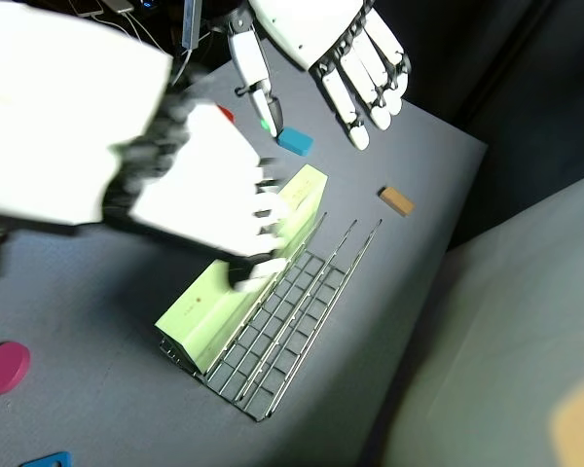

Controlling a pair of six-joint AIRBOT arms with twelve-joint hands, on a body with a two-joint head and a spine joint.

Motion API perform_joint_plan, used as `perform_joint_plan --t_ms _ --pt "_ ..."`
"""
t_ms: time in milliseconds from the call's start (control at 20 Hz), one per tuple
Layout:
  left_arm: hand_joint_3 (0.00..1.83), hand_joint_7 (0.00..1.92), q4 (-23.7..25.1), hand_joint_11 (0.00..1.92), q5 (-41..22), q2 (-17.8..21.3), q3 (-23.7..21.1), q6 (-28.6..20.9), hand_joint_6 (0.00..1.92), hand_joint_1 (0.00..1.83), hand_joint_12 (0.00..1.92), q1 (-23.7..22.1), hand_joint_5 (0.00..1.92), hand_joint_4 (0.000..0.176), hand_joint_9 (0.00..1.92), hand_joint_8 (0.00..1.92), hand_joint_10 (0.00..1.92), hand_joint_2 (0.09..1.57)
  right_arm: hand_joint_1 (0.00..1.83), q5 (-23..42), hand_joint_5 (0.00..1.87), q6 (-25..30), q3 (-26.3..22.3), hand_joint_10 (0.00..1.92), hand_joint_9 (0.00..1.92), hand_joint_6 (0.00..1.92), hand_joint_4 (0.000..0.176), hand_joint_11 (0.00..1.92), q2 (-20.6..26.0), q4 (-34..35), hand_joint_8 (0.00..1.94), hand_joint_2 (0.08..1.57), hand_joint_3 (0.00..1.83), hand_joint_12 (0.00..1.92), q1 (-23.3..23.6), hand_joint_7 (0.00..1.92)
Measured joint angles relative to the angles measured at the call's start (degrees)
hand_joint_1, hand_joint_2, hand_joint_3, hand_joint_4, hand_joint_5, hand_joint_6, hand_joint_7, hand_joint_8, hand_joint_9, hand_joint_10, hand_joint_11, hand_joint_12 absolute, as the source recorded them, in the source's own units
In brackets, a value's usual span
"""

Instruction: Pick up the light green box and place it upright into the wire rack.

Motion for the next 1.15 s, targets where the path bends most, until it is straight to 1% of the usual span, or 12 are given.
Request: perform_joint_plan --t_ms 100,150,250,300,350,400,450,650,700,750,800,1150 --pt "0.0 0.65 0.13 0.36 -0.68 -1.31 0.46 -0.74 0.01 0.4 0.87 0.37 0.53 0.026 0.69 0.02 0.05 1.1 0.58 -0.57 0.99 0.07 -1.73 1.08 0.59 0.18 0.0 0.58 1.99 1.11 0.23 1.11 0.0 1.62 0.0 0.94" --pt "0.0 0.7 0.02 0.42 -0.87 -2.29 0.85 -1.55 0.0 0.43 0.86 1.03 0.57 0.015 0.76 0.01 0.04 1.09 0.59 -0.87 0.98 0.0 -2.71 1.21 0.59 0.34 0.0 0.6 3.21 3.72 0.45 1.12 0.0 1.66 -0.02 0.89" --pt "0.0 0.7 -0.28 0.42 -0.87 -3.32 1.14 -1.66 0.0 0.43 0.86 1.36 0.57 0.015 0.76 0.01 0.04 1.09 0.59 -1.16 0.98 -0.17 -4.07 1.21 0.59 0.34 0.0 0.6 4.81 6.03 0.45 1.12 0.0 1.66 -0.33 0.89" --pt "0.0 0.92 0.11 0.77 -1.25 -4.11 1.42 -1.81 0.03 0.53 1.13 1.36 0.78 0.0 0.88 0.05 0.52 1.08 0.66 -1.33 0.96 -0.28 -5.11 1.54 0.81 1.04 0.0 0.87 5.9 6.14 1.07 1.13 0.0 1.78 -0.44 0.9" --pt "0.0 0.89 0.52 1.0 -1.31 -4.5 1.42 -1.81 0.37 0.64 1.76 1.36 0.94 0.0 0.91 1.02 1.54 1.1 0.73 -1.29 0.97 -0.31 -5.49 1.84 1.11 1.74 0.0 1.26 6.43 5.99 1.77 1.16 0.01 1.89 -0.42 0.99" --pt "0.0 0.83 0.85 1.09 -1.64 -4.87 1.42 -2.05 0.95 0.66 1.89 1.36 0.8 0.0 0.92 1.5 1.85 1.11 0.76 -1.27 1.01 -0.33 -5.81 1.91 1.18 1.89 0.0 1.34 6.88 5.57 1.91 1.17 0.01 1.92 -0.42 1.04" --pt "0.0 0.82 0.83 1.19 -1.84 -5.53 1.31 -2.93 1.77 0.65 1.92 1.36 0.63 0.0 1.01 1.91 1.92 1.13 0.76 -1.31 1.08 -0.37 -5.81 1.92 1.2 1.92 0.0 1.4 7.1 5.53 1.94 1.19 0.01 1.92 -0.48 1.11" --pt "0.0 1.12 1.49 1.33 -0.66 -6.91 0.33 -4.0 1.92 0.61 1.92 1.38 0.99 0.0 1.21 1.92 1.92 1.18 0.72 -1.01 1.26 -0.39 -5.88 1.92 1.59 1.92 0.0 1.77 7.21 5.84 1.94 1.33 0.01 1.92 -1.68 1.38" --pt "0.0 1.19 1.7 1.38 -0.76 -6.93 -0.28 -4.59 1.92 0.63 1.92 1.62 1.07 0.0 1.27 1.92 1.92 1.19 0.72 -0.85 1.31 -0.39 -5.88 1.92 1.67 1.92 0.039 1.83 7.21 5.7 1.94 1.36 0.0 1.92 -1.68 1.44" --pt "0.01 1.27 1.57 1.46 -0.7 -7.08 -0.72 -4.68 1.92 0.63 1.92 1.79 1.15 0.0 1.34 1.92 1.92 1.22 0.75 -0.72 1.35 -0.39 -5.88 1.92 1.72 1.92 0.149 1.87 7.21 5.6 1.94 1.38 0.0 1.92 -1.68 1.49" --pt "0.01 1.31 0.83 1.51 -0.42 -7.17 -1.46 -4.9 1.92 0.59 1.92 1.79 1.18 0.0 1.39 1.92 1.92 1.26 0.77 -0.74 1.36 -0.42 -5.88 1.92 1.72 1.92 0.171 1.87 7.28 5.62 1.94 1.38 0.0 1.92 -1.68 1.52" --pt "0.0 1.39 1.33 1.59 1.11 -7.17 -3.19 -5.51 1.92 0.56 1.92 1.77 1.22 0.0 1.44 1.92 1.92 1.34 0.81 -0.66 1.37 -1.92 -5.95 1.92 1.71 1.92 0.176 1.85 7.28 5.64 1.94 1.38 0.0 1.92 -1.68 1.54"
